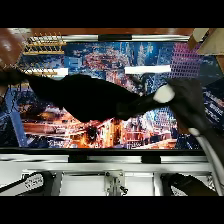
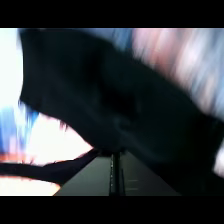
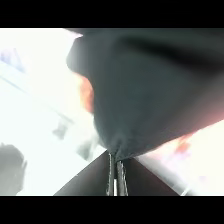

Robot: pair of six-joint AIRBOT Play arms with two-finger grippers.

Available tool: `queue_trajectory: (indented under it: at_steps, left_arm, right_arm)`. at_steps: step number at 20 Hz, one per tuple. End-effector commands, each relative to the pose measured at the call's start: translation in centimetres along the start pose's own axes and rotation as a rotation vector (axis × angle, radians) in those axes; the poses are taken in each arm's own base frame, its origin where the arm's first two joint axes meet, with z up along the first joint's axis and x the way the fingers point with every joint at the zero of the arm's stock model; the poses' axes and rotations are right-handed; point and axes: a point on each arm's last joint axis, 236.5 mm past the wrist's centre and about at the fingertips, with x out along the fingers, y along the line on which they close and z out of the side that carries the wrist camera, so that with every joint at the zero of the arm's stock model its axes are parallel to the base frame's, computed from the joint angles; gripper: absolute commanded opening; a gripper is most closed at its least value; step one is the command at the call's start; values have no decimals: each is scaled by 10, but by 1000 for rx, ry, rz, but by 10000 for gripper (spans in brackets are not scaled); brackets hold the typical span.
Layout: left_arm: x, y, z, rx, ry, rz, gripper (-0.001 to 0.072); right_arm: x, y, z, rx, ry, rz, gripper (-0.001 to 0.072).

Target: Fold the shirts.

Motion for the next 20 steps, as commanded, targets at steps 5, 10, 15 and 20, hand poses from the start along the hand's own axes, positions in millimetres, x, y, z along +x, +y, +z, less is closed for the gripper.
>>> queue_trajectory:
  at_steps: [5,10,15,20]
  left_arm:
    - [-291,-242,169,392,-1039,25,29]
    - [-338,-284,134,571,-1094,161,29]
    - [-255,-222,106,513,-709,217,29]
    - [-135,-98,59,319,-188,225,30]
  right_arm:
    - [-396,94,66,-374,-1101,-263,71]
    - [-429,100,41,-397,-1162,-318,71]
    - [-363,25,52,-251,-848,-496,71]
    - [-244,-71,83,-32,-416,-613,71]
